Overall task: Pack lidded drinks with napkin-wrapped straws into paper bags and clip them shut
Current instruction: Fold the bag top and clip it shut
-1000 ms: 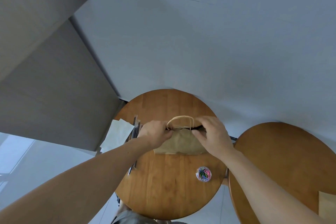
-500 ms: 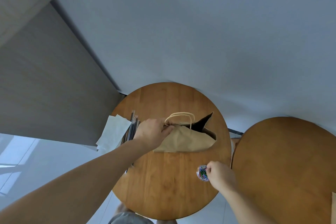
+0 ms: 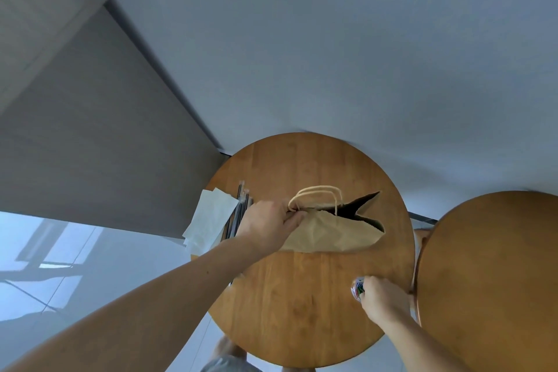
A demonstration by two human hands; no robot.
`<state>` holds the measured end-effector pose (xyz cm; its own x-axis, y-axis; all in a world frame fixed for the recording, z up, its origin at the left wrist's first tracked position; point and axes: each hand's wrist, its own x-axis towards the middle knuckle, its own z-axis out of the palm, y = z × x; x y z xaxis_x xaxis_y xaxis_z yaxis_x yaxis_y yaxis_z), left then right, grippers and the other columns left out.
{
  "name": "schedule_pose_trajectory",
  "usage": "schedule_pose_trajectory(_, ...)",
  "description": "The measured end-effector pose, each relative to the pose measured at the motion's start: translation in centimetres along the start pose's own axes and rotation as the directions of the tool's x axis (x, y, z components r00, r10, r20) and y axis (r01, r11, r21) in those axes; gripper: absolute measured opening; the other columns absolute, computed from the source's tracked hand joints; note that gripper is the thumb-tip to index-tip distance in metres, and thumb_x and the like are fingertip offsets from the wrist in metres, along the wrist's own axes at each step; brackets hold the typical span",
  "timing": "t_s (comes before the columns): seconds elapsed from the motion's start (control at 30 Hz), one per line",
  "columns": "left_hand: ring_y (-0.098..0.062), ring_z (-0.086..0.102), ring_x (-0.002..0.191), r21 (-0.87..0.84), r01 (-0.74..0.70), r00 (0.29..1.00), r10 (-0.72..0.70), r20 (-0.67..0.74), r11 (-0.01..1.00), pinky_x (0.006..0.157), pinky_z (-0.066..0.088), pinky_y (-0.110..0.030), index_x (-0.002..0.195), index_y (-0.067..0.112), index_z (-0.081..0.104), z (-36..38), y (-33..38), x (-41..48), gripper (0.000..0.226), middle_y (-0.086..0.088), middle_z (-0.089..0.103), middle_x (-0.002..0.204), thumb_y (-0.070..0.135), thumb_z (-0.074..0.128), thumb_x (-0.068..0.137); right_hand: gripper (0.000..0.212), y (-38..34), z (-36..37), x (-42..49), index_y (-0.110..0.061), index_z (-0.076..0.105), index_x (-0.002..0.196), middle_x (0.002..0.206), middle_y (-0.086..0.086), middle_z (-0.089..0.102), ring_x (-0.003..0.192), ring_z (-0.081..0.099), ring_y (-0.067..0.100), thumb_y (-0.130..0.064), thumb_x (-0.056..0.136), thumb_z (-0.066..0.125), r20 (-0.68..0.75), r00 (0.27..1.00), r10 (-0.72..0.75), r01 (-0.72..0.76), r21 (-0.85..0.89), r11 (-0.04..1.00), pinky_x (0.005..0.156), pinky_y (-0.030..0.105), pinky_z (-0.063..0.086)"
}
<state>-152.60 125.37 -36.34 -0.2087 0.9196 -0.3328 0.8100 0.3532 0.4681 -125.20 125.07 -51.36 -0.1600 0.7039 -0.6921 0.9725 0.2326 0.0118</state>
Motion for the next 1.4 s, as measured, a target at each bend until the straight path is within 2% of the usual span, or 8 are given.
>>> schedule_pose_trajectory(0.13, -0.020, 0.060, 0.071, -0.004, 0.004, 1.000, -0.004, 0.013, 1.000, 0.063, 0.049, -0.037, 0.089, 0.018, 0.066, -0.1, 0.1, 0.0, 0.035, 0.001, 0.064, 0.070, 0.047, 0.050, 0.098, 0.012, 0.2, -0.1, 0.2, -0.026, 0.063, 0.105, 0.096, -0.009, 0.071, 0.085, 0.068, 0.012, -0.028, 0.095, 0.055, -0.005, 1.000, -0.008, 0.008, 0.025, 1.000, 0.050, 0.023, 0.035)
schedule_pose_trajectory(0.23, -0.019, 0.063, 0.077, -0.027, -0.003, 1.000, 0.003, 0.000, 1.000, 0.070, 0.051, -0.039, 0.101, 0.021, 0.070, -0.3, 0.3, -0.1, 0.032, -0.001, 0.070, 0.080, 0.046, 0.051, 0.098, 0.013, 0.3, -0.3, 0.0, -0.026, 0.063, 0.101, 0.094, -0.009, 0.070, 0.082, 0.067, 0.012, -0.027, 0.096, 0.051, -0.018, 1.000, -0.019, 0.019, 0.025, 1.000, 0.048, 0.024, 0.033)
schedule_pose_trajectory(0.4, -0.019, 0.063, 0.078, -0.061, 0.002, 1.000, -0.002, -0.009, 0.998, 0.071, 0.051, -0.039, 0.101, 0.020, 0.070, -0.3, 0.5, -0.2, 0.030, -0.001, 0.070, 0.080, 0.044, 0.052, 0.098, 0.017, 0.7, -0.4, -0.4, -0.027, 0.060, 0.092, 0.086, -0.010, 0.068, 0.071, 0.062, 0.010, -0.030, 0.098, 0.045, -0.084, 0.996, -0.036, 0.042, 0.072, 0.997, 0.043, 0.023, 0.028)
schedule_pose_trajectory(0.77, -0.018, 0.063, 0.078, -0.075, 0.004, 1.000, -0.005, -0.016, 0.997, 0.069, 0.052, -0.036, 0.102, 0.024, 0.070, -0.4, 0.4, 0.1, 0.027, 0.001, 0.071, 0.082, 0.044, 0.053, 0.097, 0.024, 0.7, -1.0, -1.2, -0.022, 0.059, 0.102, 0.094, -0.008, 0.071, 0.082, 0.067, 0.008, -0.037, 0.103, 0.040, -0.136, 0.988, -0.066, 0.082, 0.112, 0.990, 0.043, 0.019, 0.026)
schedule_pose_trajectory(0.97, -0.016, 0.062, 0.072, -0.073, -0.002, 1.000, 0.000, -0.023, 0.997, 0.064, 0.051, -0.034, 0.097, 0.025, 0.069, -0.3, 0.5, 0.0, 0.025, 0.002, 0.069, 0.076, 0.044, 0.053, 0.097, 0.014, 0.5, -1.7, -1.8, -0.022, 0.054, 0.095, 0.090, -0.008, 0.070, 0.075, 0.065, 0.005, -0.036, 0.098, 0.054, -0.135, 0.990, -0.032, 0.061, 0.223, 0.973, 0.039, 0.012, 0.023)
schedule_pose_trajectory(1.13, -0.010, 0.055, 0.064, -0.079, -0.006, 1.000, 0.005, -0.018, 0.997, 0.054, 0.042, -0.025, 0.077, 0.037, 0.055, -0.2, 0.4, 0.0, 0.020, 0.011, 0.059, 0.064, 0.043, 0.055, 0.096, 0.021, 0.7, -1.5, -2.0, -0.024, 0.045, 0.087, 0.085, -0.008, 0.069, 0.065, 0.060, 0.003, -0.035, 0.095, 0.060, -0.159, 0.986, -0.042, 0.086, 0.279, 0.957, 0.038, 0.010, 0.028)
schedule_pose_trajectory(1.27, -0.015, 0.061, 0.071, -0.062, -0.006, 1.000, 0.007, 0.003, 0.998, 0.062, 0.049, -0.032, 0.092, 0.026, 0.067, -0.2, 0.4, 0.0, 0.023, 0.006, 0.067, 0.073, 0.044, 0.053, 0.097, 0.021, 0.1, -1.9, -2.8, -0.027, 0.050, 0.081, 0.059, -0.017, 0.054, 0.050, 0.054, -0.003, -0.022, 0.091, 0.068, -0.272, 0.962, -0.034, 0.169, 0.492, 0.854, 0.042, 0.008, 0.039)
schedule_pose_trajectory(1.4, -0.008, 0.052, 0.060, -0.063, -0.005, 1.000, 0.004, -0.003, 0.998, 0.050, 0.036, -0.026, 0.065, 0.040, 0.045, -0.3, 0.7, 0.3, 0.033, 0.014, 0.053, 0.059, 0.041, 0.055, 0.096, 0.008, -1.4, -4.5, -4.2, -0.037, 0.059, 0.085, 0.064, -0.018, 0.063, 0.062, 0.065, 0.000, -0.037, 0.090, 0.066, -0.345, 0.934, -0.098, 0.304, 0.617, 0.726, 0.053, 0.013, 0.050)
